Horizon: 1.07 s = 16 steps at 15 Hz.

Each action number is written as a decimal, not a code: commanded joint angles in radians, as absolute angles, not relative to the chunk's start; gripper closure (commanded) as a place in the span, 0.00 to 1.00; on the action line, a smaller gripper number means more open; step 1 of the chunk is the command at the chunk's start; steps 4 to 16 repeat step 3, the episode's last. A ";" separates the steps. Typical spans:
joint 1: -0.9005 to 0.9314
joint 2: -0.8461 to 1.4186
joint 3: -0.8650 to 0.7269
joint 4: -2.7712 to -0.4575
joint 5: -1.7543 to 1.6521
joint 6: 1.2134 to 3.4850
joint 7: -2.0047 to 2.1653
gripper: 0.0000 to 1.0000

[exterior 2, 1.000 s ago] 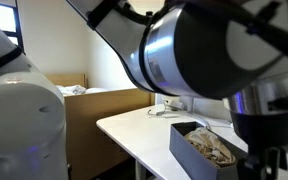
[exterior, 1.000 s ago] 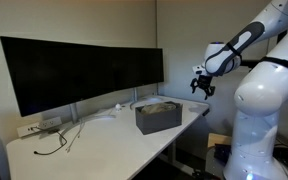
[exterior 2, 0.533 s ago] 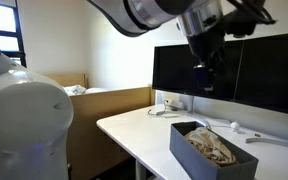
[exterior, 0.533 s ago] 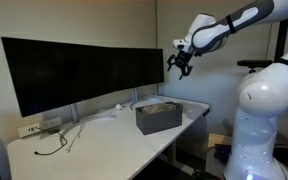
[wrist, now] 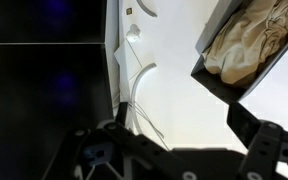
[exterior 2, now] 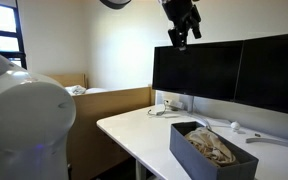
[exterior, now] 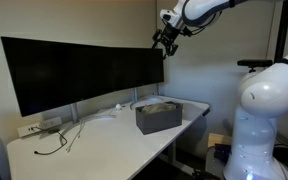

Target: Put the clothing in the grey box.

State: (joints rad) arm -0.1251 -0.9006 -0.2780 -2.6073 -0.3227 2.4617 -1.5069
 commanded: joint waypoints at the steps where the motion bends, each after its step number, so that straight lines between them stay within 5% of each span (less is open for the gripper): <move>1: -0.120 -0.900 -0.286 -2.605 -0.327 2.458 -1.503 0.00; 16: -0.121 -0.899 -0.288 -2.605 -0.327 2.458 -1.503 0.00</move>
